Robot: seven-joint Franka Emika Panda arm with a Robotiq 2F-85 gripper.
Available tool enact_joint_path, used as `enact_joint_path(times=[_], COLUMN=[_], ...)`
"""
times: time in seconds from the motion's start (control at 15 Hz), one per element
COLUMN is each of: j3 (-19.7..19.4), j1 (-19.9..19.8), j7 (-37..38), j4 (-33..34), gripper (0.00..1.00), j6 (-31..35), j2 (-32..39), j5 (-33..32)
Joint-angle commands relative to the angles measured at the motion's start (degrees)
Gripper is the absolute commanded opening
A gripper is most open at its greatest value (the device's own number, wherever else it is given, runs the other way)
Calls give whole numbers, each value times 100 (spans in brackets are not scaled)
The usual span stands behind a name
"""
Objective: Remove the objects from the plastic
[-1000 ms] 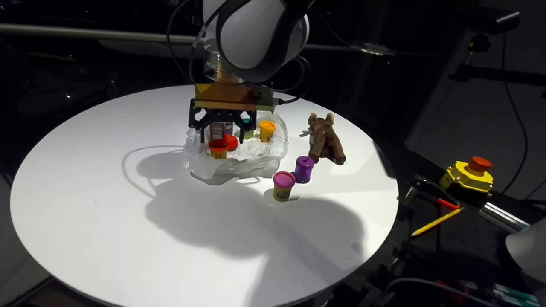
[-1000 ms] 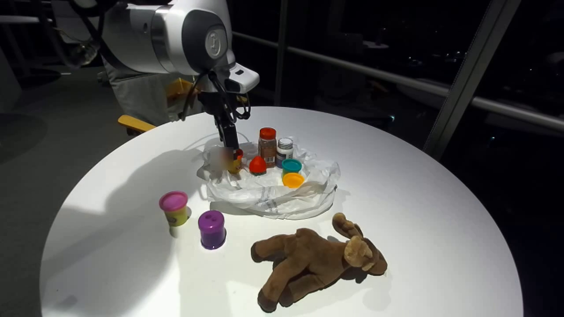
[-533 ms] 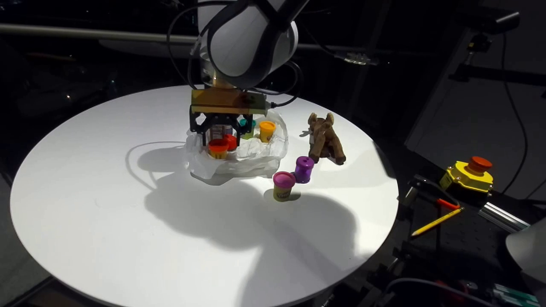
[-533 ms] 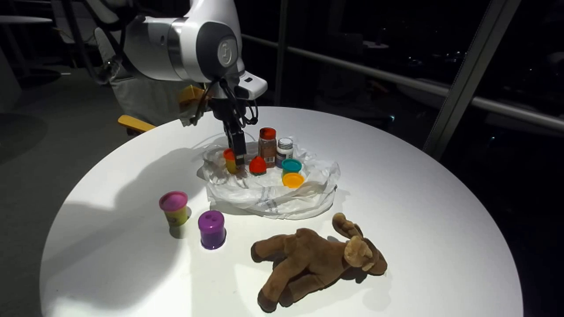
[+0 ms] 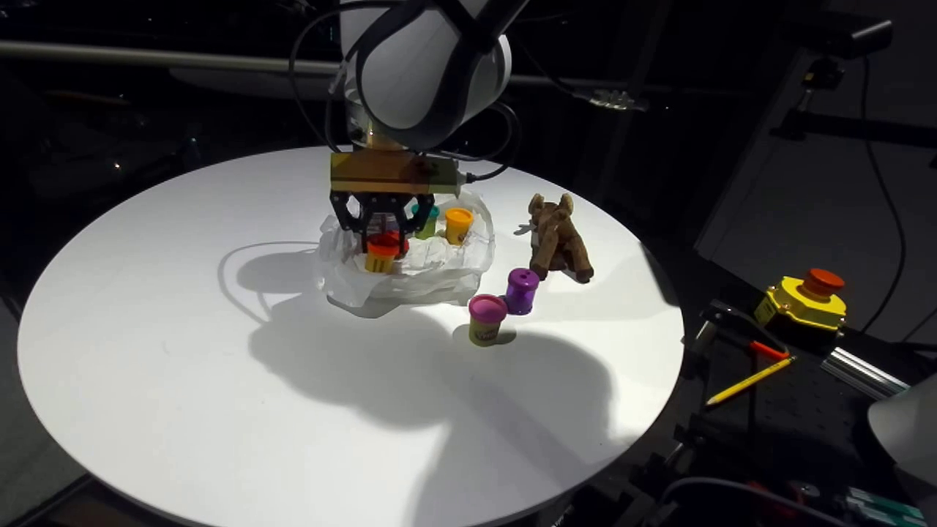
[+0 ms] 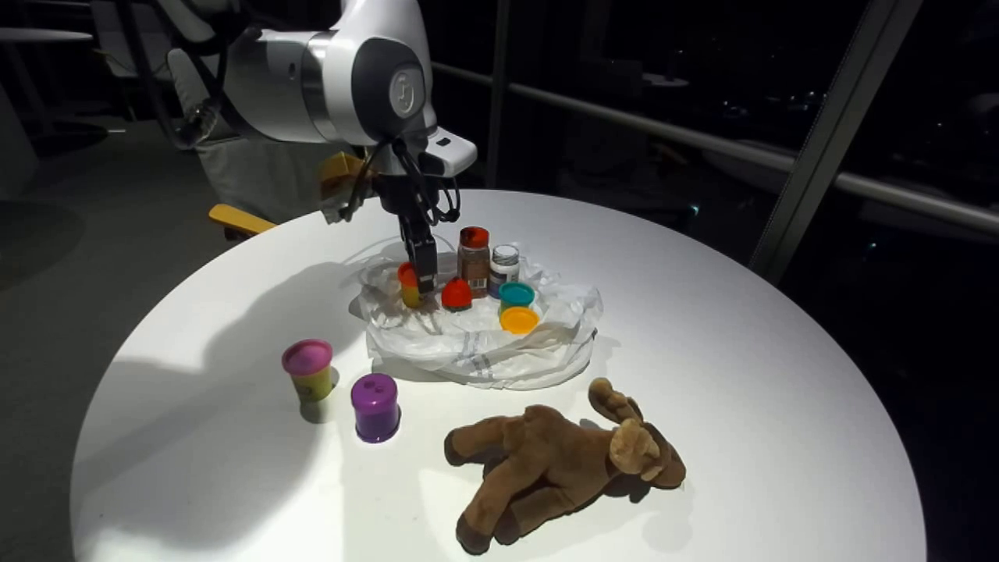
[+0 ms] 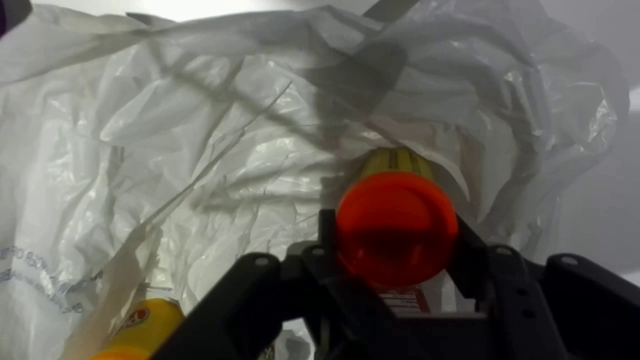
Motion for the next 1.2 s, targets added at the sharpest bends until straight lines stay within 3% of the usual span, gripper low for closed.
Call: enact_joint_path(times=[0.0, 0.13, 0.27, 0.53, 0.8, 1.13], j3=[-262, -608, -672, -21, 548, 388], j1=[374, 806, 1103, 1199, 1166, 1399], j7=[306, 691, 961, 919, 1050, 1937], j4=[-416, -753, -1188, -2074, -2602, -2749], gripper=[28, 28, 28, 28, 28, 28], j6=[-222, -520, -867, -1242, -693, 53], j2=[-604, -1005, -1466, -2199, -2239, -1757], j5=[-134, -624, -1175, -1782, -2060, -3149])
